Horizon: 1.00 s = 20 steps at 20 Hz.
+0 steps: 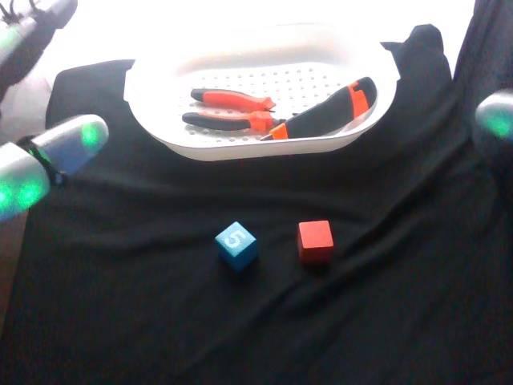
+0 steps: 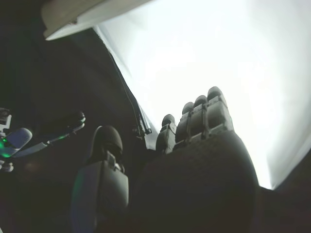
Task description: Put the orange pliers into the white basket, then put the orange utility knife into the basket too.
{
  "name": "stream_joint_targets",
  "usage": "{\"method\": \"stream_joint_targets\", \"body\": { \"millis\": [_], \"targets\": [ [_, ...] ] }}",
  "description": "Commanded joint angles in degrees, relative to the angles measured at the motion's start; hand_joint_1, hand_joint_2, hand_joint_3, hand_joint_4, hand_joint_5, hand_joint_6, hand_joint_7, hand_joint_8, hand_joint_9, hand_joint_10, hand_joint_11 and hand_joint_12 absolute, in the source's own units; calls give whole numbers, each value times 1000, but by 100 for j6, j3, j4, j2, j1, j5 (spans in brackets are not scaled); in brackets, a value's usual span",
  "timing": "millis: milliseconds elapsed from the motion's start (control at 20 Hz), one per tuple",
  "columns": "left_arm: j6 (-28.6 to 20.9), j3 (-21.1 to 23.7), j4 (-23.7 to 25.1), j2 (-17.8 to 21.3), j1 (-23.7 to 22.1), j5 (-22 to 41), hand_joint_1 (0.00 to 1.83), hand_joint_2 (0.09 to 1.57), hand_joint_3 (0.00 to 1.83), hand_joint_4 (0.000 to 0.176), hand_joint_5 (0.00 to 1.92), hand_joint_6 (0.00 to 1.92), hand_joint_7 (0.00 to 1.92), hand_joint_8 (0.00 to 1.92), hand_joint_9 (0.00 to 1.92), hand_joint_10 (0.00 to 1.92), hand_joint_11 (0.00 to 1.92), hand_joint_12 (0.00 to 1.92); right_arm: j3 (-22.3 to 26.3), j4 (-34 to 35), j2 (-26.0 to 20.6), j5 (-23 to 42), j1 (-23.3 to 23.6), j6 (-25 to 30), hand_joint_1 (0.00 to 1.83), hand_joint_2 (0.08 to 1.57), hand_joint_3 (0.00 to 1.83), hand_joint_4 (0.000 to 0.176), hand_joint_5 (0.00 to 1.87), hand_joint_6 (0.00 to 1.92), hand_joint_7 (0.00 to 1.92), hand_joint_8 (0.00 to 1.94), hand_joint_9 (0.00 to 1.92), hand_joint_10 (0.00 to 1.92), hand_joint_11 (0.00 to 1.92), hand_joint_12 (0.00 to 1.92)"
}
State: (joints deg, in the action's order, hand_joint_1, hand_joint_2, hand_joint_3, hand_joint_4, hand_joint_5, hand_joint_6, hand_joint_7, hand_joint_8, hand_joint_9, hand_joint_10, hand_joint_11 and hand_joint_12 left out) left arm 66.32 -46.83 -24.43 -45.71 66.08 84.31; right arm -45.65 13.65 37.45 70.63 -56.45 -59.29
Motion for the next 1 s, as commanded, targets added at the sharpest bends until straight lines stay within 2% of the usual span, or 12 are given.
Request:
{"method": "stream_joint_targets", "body": {
  "millis": [0, 350, 400, 450, 550, 600, 650, 700, 750, 800, 850, 950],
  "targets": [
    [-15, 34, 115, 67, 13, 891, 177, 1284, 0, 161, 0, 0, 0, 0, 0, 0, 0, 0, 29, 86, -57, 1214, -27, -38, 341, 1144, 0, 74, 0, 0, 0, 0, 0, 0, 0, 0],
    [-13, 71, 124, 220, 112, 1492, 270, 1281, 0, 176, 0, 0, 0, 0, 0, 0, 0, 0, 117, 365, -215, 2572, -208, -42, 339, 1100, 0, 0, 0, 0, 0, 0, 0, 0, 0, 0],
    [-10, 71, 132, 234, 85, 1494, 384, 1285, 0, 176, 0, 0, 0, 0, 0, 0, 0, 0, 122, 376, -239, 2695, -208, -42, 370, 1111, 0, 37, 0, 0, 0, 0, 0, 0, 0, 0],
    [-9, 39, 180, 234, -11, 1494, 374, 1248, 0, 171, 0, 0, 0, 0, 0, 0, 0, 0, 126, 427, -256, 2848, -208, -42, 368, 1114, 0, 34, 0, 0, 0, 0, 0, 0, 0, 0],
    [-46, -47, 297, 234, -228, 1495, 352, 1221, 0, 99, 0, 0, 0, 0, 0, 0, 15, 8, 130, 447, -285, 3026, -208, -40, 312, 1174, 17, 42, 3, 1, 0, 0, 14, 5, 15, 8],
    [-116, -131, 403, 236, -408, 1495, 291, 1215, 0, 126, 0, 0, 0, 0, 0, 0, 2, 1, 142, 459, -314, 3029, -208, -40, 395, 1164, 5, 42, 71, 1, 29, 37, 114, 1, 2, 248],
    [-132, -185, 483, 236, -547, 1495, 412, 1221, 0, 153, 86, 35, 0, 0, 0, 0, 0, 0, 140, 458, -327, 3029, -208, -38, 446, 1159, 1, 78, 82, 1, 73, 29, 166, 7, 0, 340],
    [-13, -202, 575, 247, -707, 1495, 499, 1251, 2, 109, 154, 60, 23, 7, 15, 5, 0, 0, 138, 457, -339, 3029, -208, -33, 430, 1212, 9, 77, 183, 32, 157, 26, 178, 5, 0, 303],
    [147, -193, 742, 301, -859, 1495, 476, 1311, 2, 105, 263, 132, 105, 9, 79, 13, 21, 24, 136, 424, -334, 3029, -208, -20, 512, 1226, 5, 85, 142, 10, 95, 4, 147, 0, 0, 352],
    [254, -173, 921, 360, -1043, 1496, 389, 1425, 0, 103, 205, 401, 116, 5, 104, 2, 8, 205, 140, 385, -333, 3030, -206, -19, 692, 1326, 14, 158, 449, 1308, 296, 29, 283, 29, 0, 761],
    [363, -141, 1086, 416, -1172, 1496, 140, 1460, 0, 82, 128, 388, 129, 3, 85, 0, 1, 172, 140, 309, -333, 3031, -205, -15, 764, 1326, 4, 172, 552, 1528, 408, 30, 368, 36, 0, 871],
    [495, -146, 1328, 479, -1376, 1496, 50, 1474, 0, 76, 111, 375, 133, 1, 79, 0, 0, 151, 122, 202, -333, 3034, -204, -14, 831, 1283, 0, 176, 653, 1479, 693, 73, 609, 76, 0, 1134]
  ]
}}
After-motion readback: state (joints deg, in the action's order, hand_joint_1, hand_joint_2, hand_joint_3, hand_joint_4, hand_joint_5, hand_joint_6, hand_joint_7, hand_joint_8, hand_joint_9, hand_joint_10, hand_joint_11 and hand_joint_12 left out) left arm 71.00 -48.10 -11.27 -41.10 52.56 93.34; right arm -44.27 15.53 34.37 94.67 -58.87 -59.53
